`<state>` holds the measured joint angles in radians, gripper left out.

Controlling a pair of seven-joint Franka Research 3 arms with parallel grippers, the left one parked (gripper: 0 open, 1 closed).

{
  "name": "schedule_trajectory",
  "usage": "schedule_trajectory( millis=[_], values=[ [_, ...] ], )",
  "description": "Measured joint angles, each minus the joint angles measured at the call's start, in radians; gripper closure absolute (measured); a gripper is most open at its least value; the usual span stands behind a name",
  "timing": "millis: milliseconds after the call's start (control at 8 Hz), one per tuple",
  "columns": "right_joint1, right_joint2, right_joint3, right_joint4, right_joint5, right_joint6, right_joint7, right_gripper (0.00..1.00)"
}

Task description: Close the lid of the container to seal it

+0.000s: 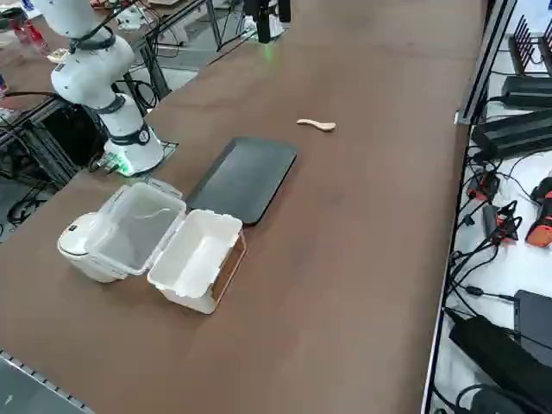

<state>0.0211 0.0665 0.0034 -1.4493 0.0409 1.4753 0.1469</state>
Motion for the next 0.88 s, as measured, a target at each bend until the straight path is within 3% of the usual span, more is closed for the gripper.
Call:
schedule_trajectory(
  millis=[625,875],
  values=[
    [0.033,0.004,0.002,-0.005,-0.044,-0.005,0.001,0.0],
    [0.071,0.015,0.003,-0.045,-0.108,-0.055,0.041,0.0]
  ],
)
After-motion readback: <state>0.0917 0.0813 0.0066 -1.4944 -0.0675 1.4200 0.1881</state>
